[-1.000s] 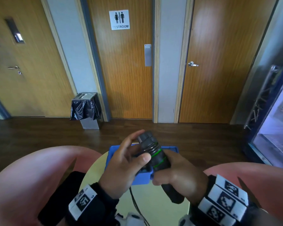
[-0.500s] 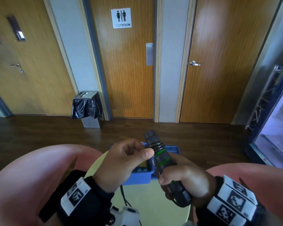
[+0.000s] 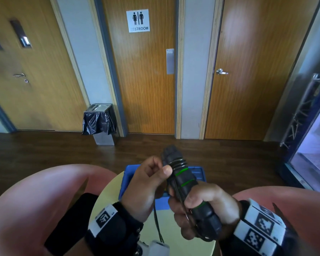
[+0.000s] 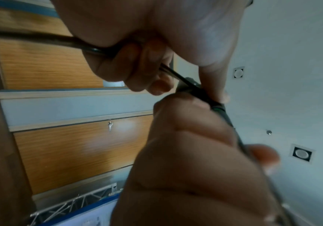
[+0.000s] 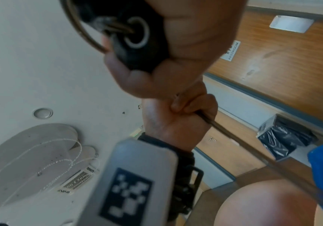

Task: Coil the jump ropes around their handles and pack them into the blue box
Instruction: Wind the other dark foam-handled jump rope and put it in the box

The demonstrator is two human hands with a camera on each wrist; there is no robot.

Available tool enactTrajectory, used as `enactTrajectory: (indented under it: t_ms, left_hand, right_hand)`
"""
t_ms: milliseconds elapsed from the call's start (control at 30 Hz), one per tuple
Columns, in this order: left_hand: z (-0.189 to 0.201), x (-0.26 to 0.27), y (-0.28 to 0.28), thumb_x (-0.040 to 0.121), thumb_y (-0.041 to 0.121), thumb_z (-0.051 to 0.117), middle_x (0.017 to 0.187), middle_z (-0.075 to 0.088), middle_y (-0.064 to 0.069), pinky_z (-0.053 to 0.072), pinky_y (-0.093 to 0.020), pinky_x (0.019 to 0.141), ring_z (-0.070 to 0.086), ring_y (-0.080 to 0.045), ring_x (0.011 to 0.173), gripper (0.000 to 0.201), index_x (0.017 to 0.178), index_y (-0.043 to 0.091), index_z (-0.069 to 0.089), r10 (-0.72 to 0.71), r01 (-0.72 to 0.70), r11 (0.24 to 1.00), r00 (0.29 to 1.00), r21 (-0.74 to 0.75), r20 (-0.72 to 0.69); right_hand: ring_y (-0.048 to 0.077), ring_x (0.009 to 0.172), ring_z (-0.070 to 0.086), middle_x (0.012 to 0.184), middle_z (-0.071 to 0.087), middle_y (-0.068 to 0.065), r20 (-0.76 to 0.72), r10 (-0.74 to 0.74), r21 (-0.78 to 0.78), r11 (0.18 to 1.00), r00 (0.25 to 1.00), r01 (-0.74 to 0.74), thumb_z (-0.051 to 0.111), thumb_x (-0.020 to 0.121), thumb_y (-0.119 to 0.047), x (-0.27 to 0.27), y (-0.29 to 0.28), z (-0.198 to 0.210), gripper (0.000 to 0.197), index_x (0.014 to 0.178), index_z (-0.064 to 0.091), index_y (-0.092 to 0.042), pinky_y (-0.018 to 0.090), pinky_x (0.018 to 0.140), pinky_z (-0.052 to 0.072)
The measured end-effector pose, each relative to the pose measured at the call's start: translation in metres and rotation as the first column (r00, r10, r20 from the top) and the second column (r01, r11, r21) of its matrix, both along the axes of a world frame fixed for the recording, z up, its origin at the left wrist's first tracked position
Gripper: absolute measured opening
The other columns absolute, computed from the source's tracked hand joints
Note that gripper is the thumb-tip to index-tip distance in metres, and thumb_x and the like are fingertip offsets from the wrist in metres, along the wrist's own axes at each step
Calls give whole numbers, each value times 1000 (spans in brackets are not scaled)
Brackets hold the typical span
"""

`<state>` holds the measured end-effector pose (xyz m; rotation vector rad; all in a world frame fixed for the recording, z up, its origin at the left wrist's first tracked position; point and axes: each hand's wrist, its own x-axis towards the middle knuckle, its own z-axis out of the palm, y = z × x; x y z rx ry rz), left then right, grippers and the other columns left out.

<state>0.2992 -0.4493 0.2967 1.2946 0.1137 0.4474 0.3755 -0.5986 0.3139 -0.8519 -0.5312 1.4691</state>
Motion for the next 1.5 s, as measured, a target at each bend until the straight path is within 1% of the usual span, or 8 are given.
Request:
enactTrajectory:
  t_ms: [400,533,733,900,1033,1133,1300,1500]
  left_hand:
    - [23,-1,-2,76,38,68,61,59,-9,44,-20,46,53,-14,45,40,95,2,69,-136,131,985,990,110,36]
    - [18,-2,-6,75,41,68,58,56,-7,40,-21,45,48,-15,44,60,101,-12,57,-100,99,994,995,54,9]
    - [12,-2,2,79,31,72,79,64,-25,50,-41,54,57,-35,62,28,90,6,69,37,-37,999,999,16,10]
    - [7,-1,3,72,30,76,98,71,-19,56,-45,77,67,-35,92,36,101,9,72,113,-114,993,993,39,23]
    - [6,-4,5,71,28,77,108,68,-26,52,-52,85,64,-41,102,39,105,9,70,97,-101,993,993,60,71]
    - [8,-5,4,68,28,78,105,69,-23,50,-54,88,64,-39,100,37,100,11,71,137,-143,987,987,67,86]
    - [6,1,-6,70,37,82,95,72,-18,53,-57,88,68,-39,96,34,92,13,71,343,-346,931,938,121,40]
    - [2,8,-20,75,29,82,96,71,-21,55,-46,81,68,-38,96,32,96,8,70,360,-360,931,933,59,11]
  right_hand:
    - [13,61,51,75,45,0,-99,199,173,968,975,-180,61,74,-22,2,-3,3,36,106,47,-15,25,63,45]
    - [26,71,60,79,53,7,-9,159,154,976,987,-156,62,71,-24,5,-1,3,42,109,50,-10,34,71,50]
    - [37,79,65,93,66,22,294,-54,-107,990,954,89,68,60,-20,15,4,2,52,108,64,0,42,71,54]
    - [25,67,65,75,70,4,655,-271,49,947,705,319,78,82,-6,0,7,7,23,99,67,-17,32,61,55]
    - [17,55,58,67,65,13,805,-327,117,905,495,408,78,83,-16,-7,0,12,24,93,62,-32,29,52,49]
    - [7,53,61,68,67,-9,879,-296,103,884,374,457,79,81,-31,-13,-5,15,30,97,56,-41,19,53,47]
    - [9,102,63,118,56,-20,984,19,89,813,-178,575,62,79,-65,-26,-2,17,74,135,18,-48,30,78,53]
    - [19,97,66,116,55,-15,985,-33,129,790,-168,599,64,80,-57,-17,7,4,71,133,19,-41,36,76,54]
